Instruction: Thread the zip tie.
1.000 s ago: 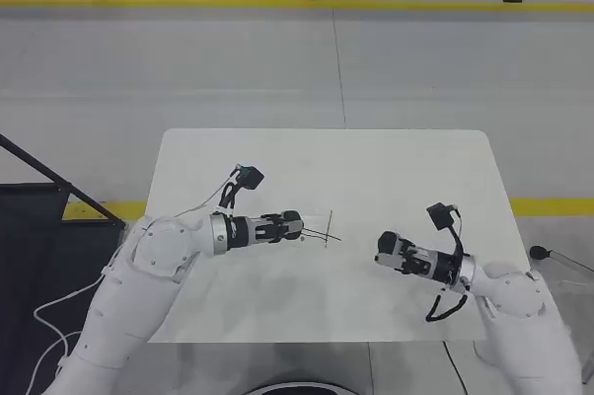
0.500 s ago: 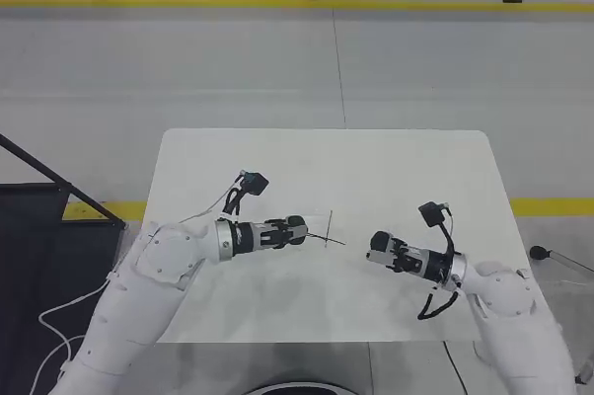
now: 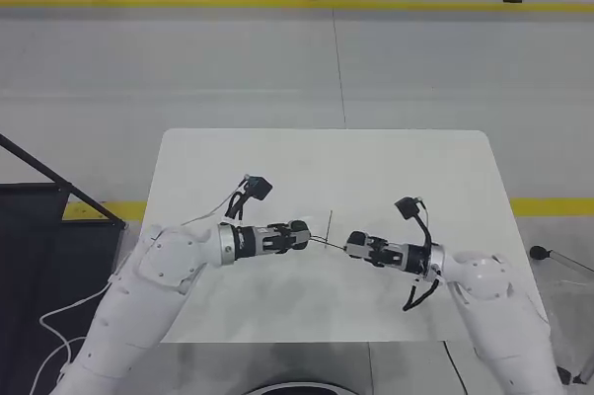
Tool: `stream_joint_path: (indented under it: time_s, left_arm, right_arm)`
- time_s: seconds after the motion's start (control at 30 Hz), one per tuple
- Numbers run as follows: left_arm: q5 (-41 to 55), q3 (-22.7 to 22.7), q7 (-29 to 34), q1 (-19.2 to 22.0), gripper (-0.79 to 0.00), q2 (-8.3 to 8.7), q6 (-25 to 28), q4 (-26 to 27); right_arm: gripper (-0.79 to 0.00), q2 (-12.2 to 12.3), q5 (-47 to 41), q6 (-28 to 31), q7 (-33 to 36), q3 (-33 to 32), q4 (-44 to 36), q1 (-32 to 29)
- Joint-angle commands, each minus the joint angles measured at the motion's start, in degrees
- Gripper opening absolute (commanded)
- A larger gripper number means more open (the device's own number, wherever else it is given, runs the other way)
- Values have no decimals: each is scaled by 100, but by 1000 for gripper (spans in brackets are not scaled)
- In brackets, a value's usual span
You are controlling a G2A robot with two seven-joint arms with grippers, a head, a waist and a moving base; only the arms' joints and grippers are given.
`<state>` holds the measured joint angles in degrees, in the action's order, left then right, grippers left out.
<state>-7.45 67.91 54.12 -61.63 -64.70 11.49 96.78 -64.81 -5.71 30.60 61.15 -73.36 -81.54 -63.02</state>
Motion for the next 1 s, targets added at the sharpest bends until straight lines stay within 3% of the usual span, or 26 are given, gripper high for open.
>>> stream_joint_path:
  time_s: [0.0,0.43,0.8,0.97]
  left_arm:
    - [7,-14,-6,13,-785,3,-14,-13]
    - [80,-100,-9,73,-785,19,-47,-84]
    - [82,-178,-25,129,-785,31,-14,-158]
    - [72,-198,-35,148,-785,38,6,-177]
  right_arm:
    - [-382,0,-11,-12,3,56,38,43]
    - [-486,19,-13,-35,-54,278,111,177]
    - [-622,46,-8,-23,-82,395,135,239]
    - [-723,61,-19,-17,-104,425,147,254]
